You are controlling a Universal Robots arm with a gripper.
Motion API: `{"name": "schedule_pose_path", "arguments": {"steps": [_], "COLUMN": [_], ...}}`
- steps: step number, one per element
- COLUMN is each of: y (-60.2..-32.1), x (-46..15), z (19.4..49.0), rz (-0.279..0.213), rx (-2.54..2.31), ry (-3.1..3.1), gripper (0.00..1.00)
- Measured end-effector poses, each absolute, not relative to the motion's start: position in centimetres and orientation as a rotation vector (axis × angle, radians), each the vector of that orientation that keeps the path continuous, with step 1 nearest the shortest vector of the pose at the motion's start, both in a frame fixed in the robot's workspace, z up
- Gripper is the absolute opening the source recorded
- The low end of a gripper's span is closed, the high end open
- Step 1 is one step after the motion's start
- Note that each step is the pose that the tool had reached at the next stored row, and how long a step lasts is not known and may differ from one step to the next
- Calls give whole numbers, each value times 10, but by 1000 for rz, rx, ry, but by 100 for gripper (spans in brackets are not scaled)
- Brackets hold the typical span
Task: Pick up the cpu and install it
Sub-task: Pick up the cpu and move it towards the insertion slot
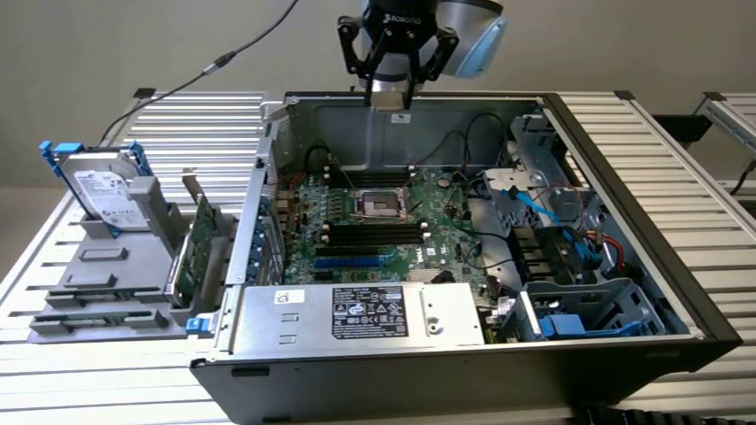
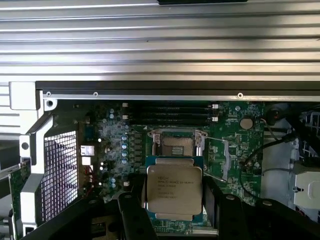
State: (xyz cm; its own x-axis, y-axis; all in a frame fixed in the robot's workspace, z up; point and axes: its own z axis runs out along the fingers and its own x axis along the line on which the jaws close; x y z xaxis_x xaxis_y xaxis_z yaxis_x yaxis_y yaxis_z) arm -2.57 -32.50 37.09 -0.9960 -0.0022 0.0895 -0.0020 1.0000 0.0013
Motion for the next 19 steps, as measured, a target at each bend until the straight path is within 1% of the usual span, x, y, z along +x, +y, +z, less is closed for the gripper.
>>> {"name": "schedule_pose_path", "arguments": {"steps": [19], "y": [-319], "x": [-24], "z": [336], "rz": [-2], "rx": [3], "ry": [-3051], "gripper": [55]}}
